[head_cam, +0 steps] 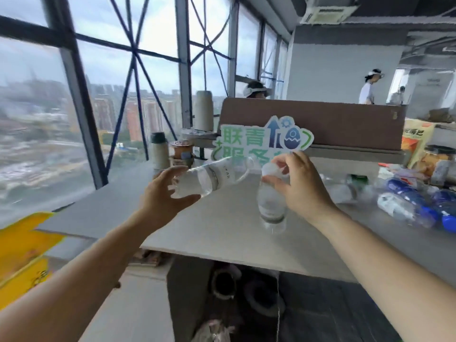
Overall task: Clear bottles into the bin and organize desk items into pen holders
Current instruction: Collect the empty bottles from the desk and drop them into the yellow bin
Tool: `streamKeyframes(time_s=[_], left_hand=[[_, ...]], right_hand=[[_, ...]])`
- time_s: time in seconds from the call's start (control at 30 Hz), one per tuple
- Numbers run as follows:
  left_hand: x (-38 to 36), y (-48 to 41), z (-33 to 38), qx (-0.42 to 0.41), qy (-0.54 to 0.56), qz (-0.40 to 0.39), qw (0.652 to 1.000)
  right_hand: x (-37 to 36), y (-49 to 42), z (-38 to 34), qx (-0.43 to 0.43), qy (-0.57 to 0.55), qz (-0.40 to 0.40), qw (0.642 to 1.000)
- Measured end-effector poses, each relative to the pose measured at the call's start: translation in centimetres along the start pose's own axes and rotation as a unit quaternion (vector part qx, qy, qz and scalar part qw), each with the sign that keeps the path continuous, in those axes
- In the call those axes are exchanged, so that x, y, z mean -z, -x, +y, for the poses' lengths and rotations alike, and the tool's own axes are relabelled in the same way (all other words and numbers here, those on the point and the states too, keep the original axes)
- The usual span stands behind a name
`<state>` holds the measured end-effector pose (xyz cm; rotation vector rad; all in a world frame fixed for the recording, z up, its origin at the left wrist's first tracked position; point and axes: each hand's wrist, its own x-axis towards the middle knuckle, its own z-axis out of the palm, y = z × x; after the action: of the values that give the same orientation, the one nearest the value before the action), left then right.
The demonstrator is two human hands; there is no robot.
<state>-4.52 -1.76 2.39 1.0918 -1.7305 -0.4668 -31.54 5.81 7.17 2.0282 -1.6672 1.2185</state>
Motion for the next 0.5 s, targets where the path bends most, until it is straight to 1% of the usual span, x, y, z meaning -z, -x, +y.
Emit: streamKeyframes(time_s=[0.17,0.33,0.4,0.5], left_hand=[[13.0,1.7,-8.1,0.077,-0.028,0.114,0.99],[23.0,3.0,-14.9,0.128,-0.071,0.209,0.967],[25.8,3.3,-16.6,0.141,-0.096,0.228,0.959],[29.2,3.7,-17.7,0.141,-0.14,0.232,0.952]], right_hand=[[-12.2,-4.5,-10.4,0.059,-0.154,-0.049,0.985],[-23.2,-8.0,-19.4,0.11,-0.273,-0.042,0.955],[-26.2,-8.9,-22.3,0.119,-0.315,-0.035,0.941],[-28.8,-9.6,-25.7,0.123,-0.362,-0.018,0.924]])
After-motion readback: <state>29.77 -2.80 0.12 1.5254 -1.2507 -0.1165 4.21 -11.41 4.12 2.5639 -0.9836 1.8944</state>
